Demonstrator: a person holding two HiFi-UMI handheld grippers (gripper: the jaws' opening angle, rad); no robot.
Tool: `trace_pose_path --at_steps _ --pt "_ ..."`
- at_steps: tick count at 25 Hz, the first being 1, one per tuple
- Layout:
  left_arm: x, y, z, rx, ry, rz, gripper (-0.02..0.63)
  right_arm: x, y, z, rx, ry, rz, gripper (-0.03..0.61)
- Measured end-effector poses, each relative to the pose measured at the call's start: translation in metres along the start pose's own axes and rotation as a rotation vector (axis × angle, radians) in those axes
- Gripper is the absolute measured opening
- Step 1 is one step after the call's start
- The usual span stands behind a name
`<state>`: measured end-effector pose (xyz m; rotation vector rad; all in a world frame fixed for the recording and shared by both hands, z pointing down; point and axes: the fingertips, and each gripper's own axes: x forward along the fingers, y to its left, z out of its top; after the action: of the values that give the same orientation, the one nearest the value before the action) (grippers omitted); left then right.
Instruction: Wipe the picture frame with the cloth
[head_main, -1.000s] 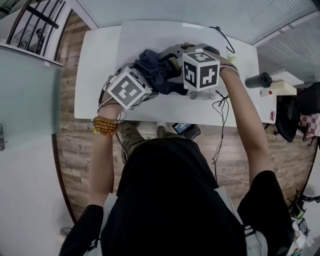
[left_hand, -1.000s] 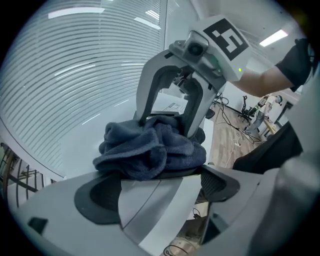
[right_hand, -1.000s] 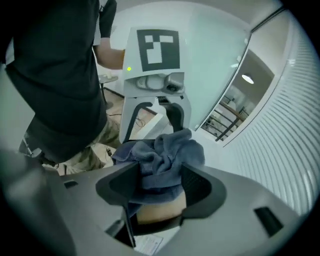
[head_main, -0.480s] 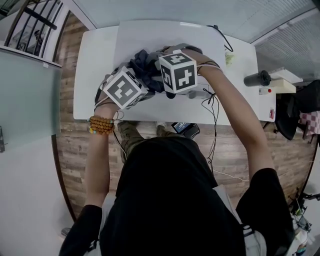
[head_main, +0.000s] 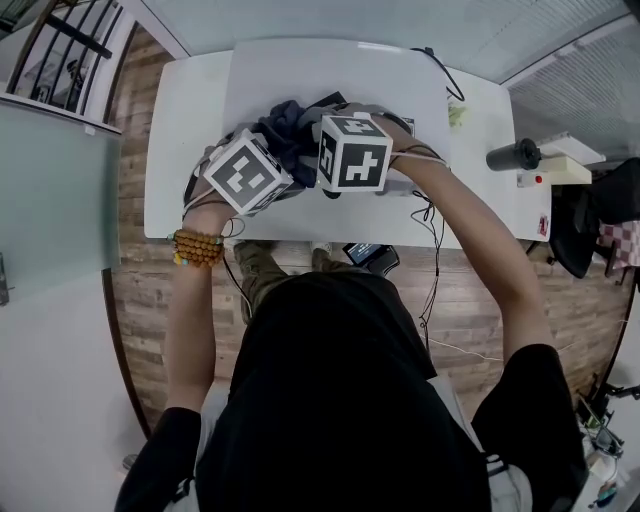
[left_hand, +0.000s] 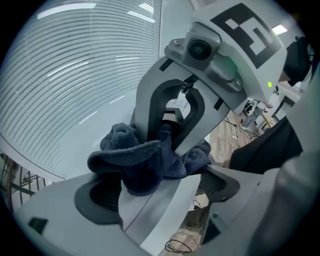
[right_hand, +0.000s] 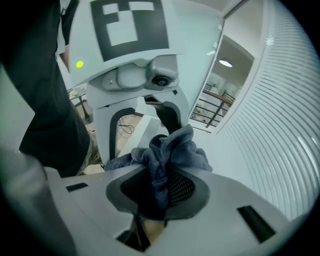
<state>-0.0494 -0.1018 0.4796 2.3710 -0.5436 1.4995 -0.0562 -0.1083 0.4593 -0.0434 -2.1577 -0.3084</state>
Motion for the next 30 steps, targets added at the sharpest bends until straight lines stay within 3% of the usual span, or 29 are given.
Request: trace_pose_path --at_steps 9,16,20,25,30 --pt "0.001 0.001 0.003 -0.062 -0.035 0.005 0.482 -0.005 -0.026 -0.014 0.216 -0.007 -0.121 0.073" --pt "-0.001 0.001 0.003 -0.074 -0.052 0.004 0.482 -0.027 -0.054 -0.059 0.324 0.086 -0.211 0.069" --pt "0.000 0.000 0.001 -0.073 -0.049 0.002 0.482 -0.025 -0.050 -0.060 0.290 0.150 -0.260 0.061" --pt "0.000 0.002 0.001 -0.070 -0.034 0.006 0.482 -0.027 -0.043 -0.060 0.338 0.128 -0.161 0.060" --pt "0.002 0.001 0.002 -0.047 -0.015 0.003 0.483 -0.030 -0.027 -0.061 0.288 0.149 -0.122 0.057"
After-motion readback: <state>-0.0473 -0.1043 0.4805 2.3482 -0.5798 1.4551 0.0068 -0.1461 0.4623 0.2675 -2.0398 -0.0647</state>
